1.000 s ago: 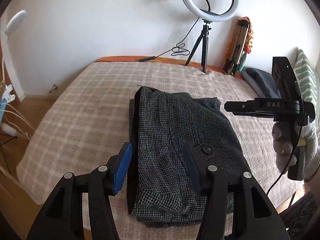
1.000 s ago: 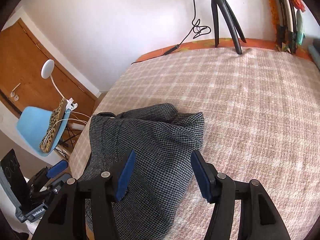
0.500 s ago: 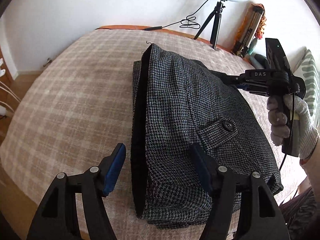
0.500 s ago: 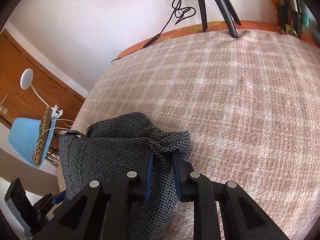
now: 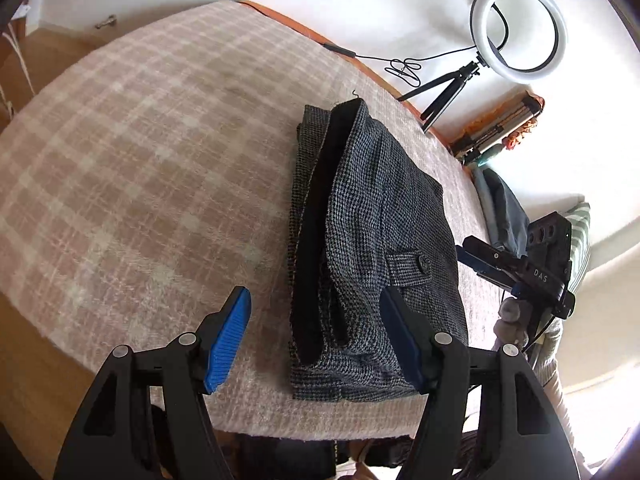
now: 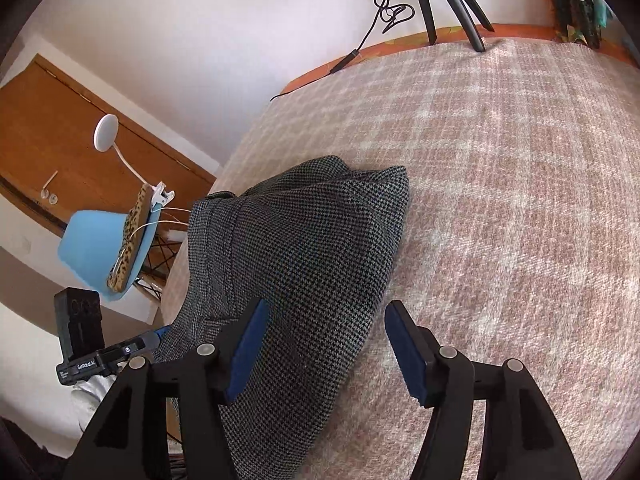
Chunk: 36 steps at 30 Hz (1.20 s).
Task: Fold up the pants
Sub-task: 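Grasp the folded houndstooth pants stack with both grippers from its sides, then lift the folded pants with both grippers and carry them toward the dark garment stack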
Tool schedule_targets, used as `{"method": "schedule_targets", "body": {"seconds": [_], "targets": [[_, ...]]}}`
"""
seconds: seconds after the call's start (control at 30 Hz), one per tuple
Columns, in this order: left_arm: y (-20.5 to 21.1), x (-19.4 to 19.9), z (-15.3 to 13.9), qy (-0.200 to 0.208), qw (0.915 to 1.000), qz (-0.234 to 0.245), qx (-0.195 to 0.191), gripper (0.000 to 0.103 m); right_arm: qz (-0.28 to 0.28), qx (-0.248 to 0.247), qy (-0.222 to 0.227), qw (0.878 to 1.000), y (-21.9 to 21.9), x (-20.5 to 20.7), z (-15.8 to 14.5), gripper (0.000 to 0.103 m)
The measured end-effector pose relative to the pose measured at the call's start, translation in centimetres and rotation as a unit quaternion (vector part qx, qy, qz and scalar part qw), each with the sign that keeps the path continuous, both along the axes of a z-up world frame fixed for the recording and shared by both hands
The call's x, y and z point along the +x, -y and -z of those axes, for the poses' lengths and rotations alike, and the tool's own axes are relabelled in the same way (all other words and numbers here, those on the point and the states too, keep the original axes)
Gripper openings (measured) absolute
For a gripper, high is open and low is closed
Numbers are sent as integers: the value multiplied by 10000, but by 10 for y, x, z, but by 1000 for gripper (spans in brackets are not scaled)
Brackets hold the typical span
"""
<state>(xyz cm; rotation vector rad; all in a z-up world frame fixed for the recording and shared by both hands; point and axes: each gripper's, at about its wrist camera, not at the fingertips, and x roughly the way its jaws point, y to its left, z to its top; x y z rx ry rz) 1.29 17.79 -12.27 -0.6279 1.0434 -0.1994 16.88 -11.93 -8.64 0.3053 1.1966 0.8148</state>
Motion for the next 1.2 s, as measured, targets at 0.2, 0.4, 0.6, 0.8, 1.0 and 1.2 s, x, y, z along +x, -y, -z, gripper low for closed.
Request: {"method": "schedule_targets", "body": {"seconds": [0.2, 0.4, 0.6, 0.8, 1.0, 1.2], "targets": [[-6, -8, 21, -408, 9972, -89, -628, 67, -12, 113, -267, 9996, -5, -8, 16, 67], [-3, -6, 23, -456, 9937, 21, -1027, 67, -20, 344, -438, 9984, -24, -6, 25, 69], [22, 2, 22, -229, 9966, 240, -751, 74, -66, 486, -338, 9982, -52, -8, 28, 73], [42, 1, 17, 33, 9992, 377, -103, 75, -209, 398, -150, 9989, -81, -14, 22, 65], [41, 6, 16, 70, 9996, 291, -1, 52, -331, 197, 40, 9992, -91, -20, 18, 36], [41, 5, 14, 181, 9994, 297, 91, 42, -155, 692, -442, 9965, -66, -12, 32, 52]]}}
